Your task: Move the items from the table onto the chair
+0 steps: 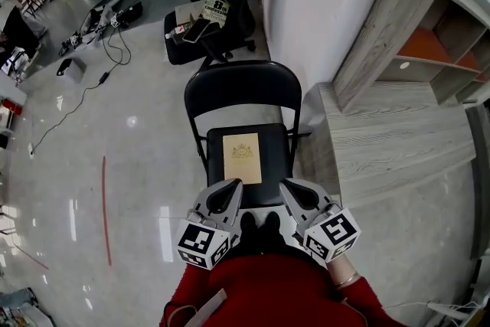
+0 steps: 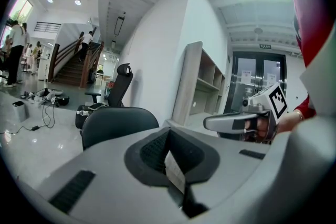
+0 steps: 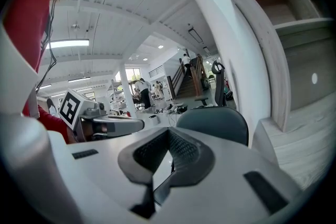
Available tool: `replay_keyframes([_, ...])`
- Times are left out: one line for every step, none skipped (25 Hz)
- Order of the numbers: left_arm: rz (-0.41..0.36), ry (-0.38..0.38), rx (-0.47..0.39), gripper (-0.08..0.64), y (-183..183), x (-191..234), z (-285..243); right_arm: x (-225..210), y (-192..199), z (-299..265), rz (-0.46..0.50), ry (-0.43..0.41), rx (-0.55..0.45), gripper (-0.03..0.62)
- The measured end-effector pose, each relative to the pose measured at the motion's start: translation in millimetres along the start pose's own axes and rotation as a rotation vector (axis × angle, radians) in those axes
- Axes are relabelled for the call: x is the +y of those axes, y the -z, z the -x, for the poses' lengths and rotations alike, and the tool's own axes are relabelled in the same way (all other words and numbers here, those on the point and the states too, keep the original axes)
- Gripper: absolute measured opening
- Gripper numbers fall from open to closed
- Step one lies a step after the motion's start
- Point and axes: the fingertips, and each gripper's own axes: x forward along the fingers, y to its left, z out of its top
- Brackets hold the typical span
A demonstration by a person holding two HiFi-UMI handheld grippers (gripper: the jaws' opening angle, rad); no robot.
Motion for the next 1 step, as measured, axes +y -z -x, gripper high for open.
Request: replay_keyframes([0.001, -0.001, 0.000, 0.008, -0.3, 0.0, 0.9, 0.9, 0.0, 0.5, 0.000, -0.001, 0.001, 0.012])
